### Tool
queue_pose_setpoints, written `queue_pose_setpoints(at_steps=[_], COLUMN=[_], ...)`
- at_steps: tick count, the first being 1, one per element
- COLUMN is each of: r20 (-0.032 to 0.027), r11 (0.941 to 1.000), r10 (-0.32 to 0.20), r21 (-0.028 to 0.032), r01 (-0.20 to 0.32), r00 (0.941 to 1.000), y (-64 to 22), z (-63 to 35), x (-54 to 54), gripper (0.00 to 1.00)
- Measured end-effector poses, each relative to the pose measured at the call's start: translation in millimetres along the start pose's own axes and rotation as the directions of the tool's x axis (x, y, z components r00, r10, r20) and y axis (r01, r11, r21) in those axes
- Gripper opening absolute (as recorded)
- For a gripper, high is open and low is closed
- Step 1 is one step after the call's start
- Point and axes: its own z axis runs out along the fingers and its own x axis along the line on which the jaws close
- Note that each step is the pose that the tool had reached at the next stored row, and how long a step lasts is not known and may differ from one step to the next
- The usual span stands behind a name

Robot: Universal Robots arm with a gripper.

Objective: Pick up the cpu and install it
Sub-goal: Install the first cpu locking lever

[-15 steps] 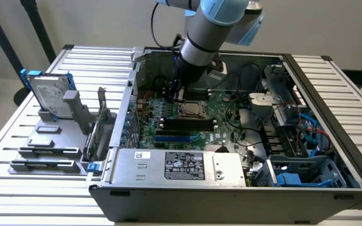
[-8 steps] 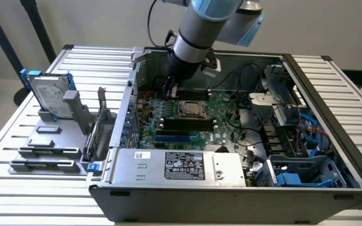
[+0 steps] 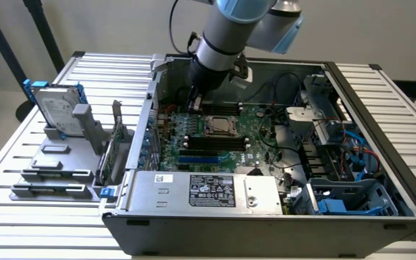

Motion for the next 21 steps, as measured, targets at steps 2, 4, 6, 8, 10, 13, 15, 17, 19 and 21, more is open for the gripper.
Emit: queue_pose_setpoints(at_steps=[2, 4, 6, 8, 10, 13, 15, 17, 19, 21], r20=[-0.0093, -0.0189, -0.0296, -0.0396, -0.0497, -0.0615, -0.0687, -0.0796, -0.0937, -0.1091], r11=[0.9996, 0.9981, 0.9956, 0.9922, 0.988, 0.9822, 0.9801, 0.979, 0.9784, 0.9777], r10=[0.029, 0.06, 0.091, 0.122, 0.151, 0.183, 0.194, 0.199, 0.202, 0.205], r21=[-0.0055, -0.011, -0.0164, -0.0212, -0.0256, -0.03, -0.0305, -0.0289, -0.0261, -0.0239], r01=[-0.029, -0.06, -0.092, -0.123, -0.152, -0.185, -0.196, -0.202, -0.205, -0.209], r00=[0.9995, 0.998, 0.9954, 0.9918, 0.9873, 0.9811, 0.9786, 0.9767, 0.9749, 0.9727], y=[0.0, 0.0, 0.0, 0.0, 0.0, -1.4, -3.9, -7.8, -11.5, -14.4], z=[0.0, 0.0, 0.1, 0.0, 0.1, 0.5, 1.2, 2.3, 3.4, 4.2], x=[0.0, 0.0, 0.0, 0.0, 0.0, -0.2, -0.5, -0.9, -1.3, -1.6], gripper=[0.11, 0.11, 0.11, 0.11, 0.11, 0.11, 0.11, 0.11, 0.11, 0.11])
